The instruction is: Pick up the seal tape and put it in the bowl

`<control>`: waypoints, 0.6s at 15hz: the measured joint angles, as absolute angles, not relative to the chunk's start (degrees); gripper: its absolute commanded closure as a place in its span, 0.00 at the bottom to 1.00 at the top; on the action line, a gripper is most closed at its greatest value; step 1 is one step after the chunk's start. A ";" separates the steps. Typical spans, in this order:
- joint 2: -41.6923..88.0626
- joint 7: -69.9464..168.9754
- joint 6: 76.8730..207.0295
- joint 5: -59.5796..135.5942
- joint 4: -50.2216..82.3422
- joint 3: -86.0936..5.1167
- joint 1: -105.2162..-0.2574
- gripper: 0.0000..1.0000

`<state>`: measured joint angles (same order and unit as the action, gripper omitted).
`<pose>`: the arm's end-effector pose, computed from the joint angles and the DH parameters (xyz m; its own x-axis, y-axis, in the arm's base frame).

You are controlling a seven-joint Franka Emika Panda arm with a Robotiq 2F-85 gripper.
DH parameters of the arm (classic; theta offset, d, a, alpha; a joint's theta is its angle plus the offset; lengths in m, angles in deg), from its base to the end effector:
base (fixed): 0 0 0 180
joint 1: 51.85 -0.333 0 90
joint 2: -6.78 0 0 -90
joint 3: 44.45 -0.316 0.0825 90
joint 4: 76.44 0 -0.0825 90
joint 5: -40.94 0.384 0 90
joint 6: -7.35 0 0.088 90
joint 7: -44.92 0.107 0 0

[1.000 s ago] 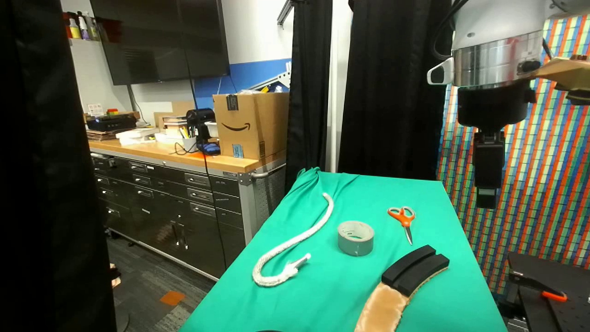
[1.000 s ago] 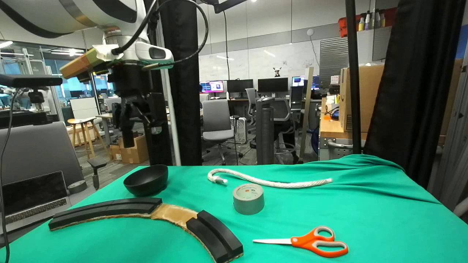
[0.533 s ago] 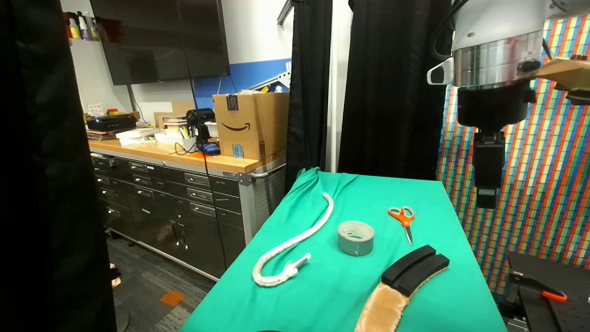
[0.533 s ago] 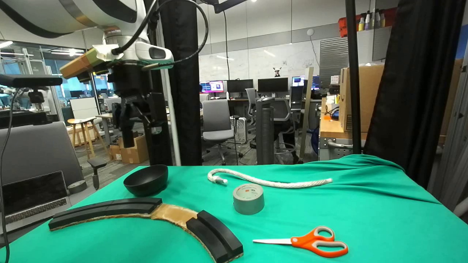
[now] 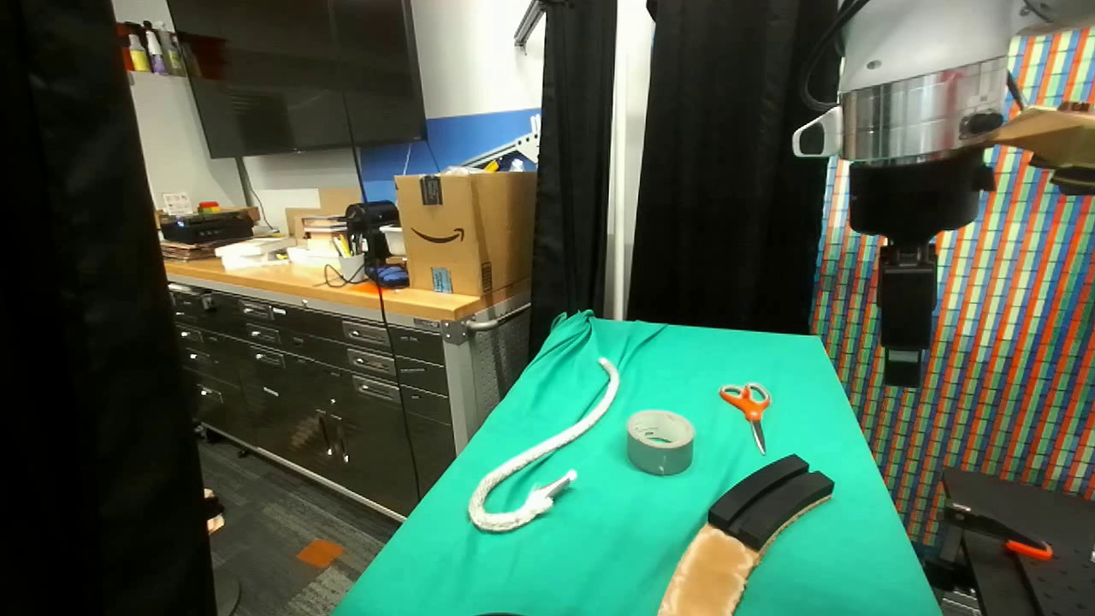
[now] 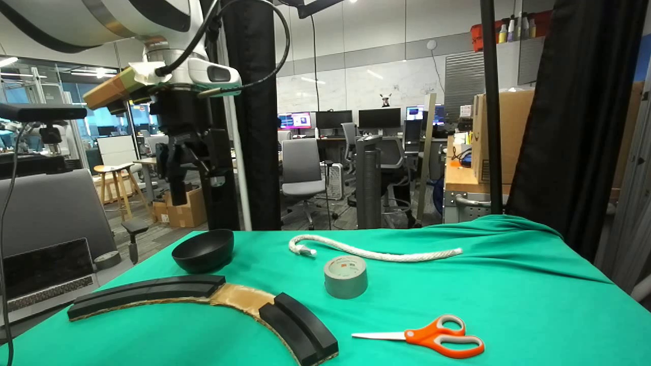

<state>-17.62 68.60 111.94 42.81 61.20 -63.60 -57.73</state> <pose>0.3628 0.1776 0.4503 0.9931 -0.0362 -0.1118 -0.0174 -0.9862 0.1648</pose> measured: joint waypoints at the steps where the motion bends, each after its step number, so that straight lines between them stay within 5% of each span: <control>1: -17.62 68.60 111.94 42.81 61.20 -63.60 -57.73 0.00; 9: -17.34 68.20 112.53 42.81 61.76 -62.64 -58.12 0.00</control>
<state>-17.34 68.20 112.53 42.81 61.76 -62.64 -58.12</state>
